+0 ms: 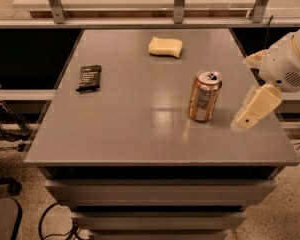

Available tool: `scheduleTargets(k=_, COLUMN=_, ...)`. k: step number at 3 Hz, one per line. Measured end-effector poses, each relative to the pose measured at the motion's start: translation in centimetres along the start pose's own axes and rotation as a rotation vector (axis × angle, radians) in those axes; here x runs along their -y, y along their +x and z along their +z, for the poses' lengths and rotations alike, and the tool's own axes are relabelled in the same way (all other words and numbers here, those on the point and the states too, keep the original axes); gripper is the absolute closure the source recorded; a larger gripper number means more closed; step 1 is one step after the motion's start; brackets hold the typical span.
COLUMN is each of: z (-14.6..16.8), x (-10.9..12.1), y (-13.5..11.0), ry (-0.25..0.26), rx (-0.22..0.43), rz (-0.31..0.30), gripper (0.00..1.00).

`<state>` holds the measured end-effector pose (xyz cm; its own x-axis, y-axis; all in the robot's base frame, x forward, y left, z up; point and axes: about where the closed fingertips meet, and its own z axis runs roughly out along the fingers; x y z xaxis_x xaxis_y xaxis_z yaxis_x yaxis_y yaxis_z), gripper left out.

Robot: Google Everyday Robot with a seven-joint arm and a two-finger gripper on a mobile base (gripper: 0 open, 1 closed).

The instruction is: Move orange can near rxbar chocolate

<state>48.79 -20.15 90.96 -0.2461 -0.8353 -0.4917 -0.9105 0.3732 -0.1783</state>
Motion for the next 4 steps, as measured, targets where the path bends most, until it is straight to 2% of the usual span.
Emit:
scheduleTargets(k=2, z=3.3, x=0.9, y=1.4, ry=-0.034, rx=0.068, rz=0.047, gripper=0.0)
scheduleTargets(k=4, z=4.9, x=1.3, y=0.9, ry=-0.065, rx=0.177, rz=0.082, gripper=0.0)
